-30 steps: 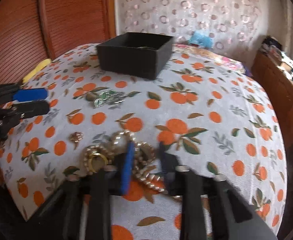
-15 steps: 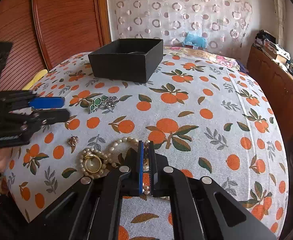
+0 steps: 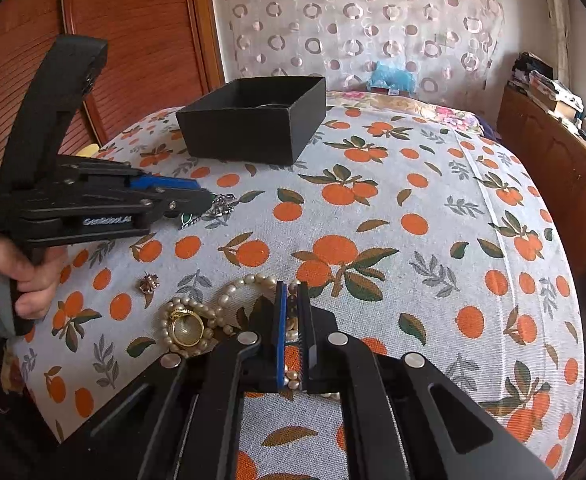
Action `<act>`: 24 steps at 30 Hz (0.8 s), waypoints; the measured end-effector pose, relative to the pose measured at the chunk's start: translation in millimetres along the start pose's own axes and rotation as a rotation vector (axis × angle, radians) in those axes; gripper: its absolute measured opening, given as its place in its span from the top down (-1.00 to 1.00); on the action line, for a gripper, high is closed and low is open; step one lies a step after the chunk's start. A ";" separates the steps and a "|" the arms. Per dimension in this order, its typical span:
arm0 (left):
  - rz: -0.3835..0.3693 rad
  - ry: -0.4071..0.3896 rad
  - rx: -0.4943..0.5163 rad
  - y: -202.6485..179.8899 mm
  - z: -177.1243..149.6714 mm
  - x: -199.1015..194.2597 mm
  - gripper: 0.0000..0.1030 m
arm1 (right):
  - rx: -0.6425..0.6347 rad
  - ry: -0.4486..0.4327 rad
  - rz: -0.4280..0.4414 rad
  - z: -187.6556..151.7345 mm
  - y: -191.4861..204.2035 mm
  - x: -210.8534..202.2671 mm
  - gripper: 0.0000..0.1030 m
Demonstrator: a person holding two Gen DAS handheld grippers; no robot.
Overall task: Organize jewelry
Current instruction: 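Grasp the pearl-and-gold chain with the right tool while the left tool grasps the green brooch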
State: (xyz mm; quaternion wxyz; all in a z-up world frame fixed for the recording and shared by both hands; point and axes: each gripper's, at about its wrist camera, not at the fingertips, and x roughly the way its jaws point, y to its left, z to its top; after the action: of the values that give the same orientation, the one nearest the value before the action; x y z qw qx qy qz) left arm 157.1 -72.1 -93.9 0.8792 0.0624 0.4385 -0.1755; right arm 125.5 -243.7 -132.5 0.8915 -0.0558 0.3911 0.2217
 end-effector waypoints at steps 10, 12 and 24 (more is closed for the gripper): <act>0.035 -0.032 0.069 -9.1 -4.5 -10.5 0.88 | 0.000 0.000 -0.001 -0.1 0.3 0.5 0.81; 0.028 -0.057 0.053 -5.9 -5.6 -20.8 0.88 | 0.000 0.000 -0.001 -0.1 0.3 0.3 0.80; 0.013 -0.210 0.004 -3.0 -17.6 -86.7 0.88 | -0.048 0.068 -0.013 -0.2 2.3 -1.1 0.79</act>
State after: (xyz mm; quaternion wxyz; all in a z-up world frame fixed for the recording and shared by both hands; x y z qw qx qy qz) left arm 94.8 -48.2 -35.6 0.9213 0.0485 0.3433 -0.1763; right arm 123.7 -242.1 -131.6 0.8775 -0.0870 0.4153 0.2234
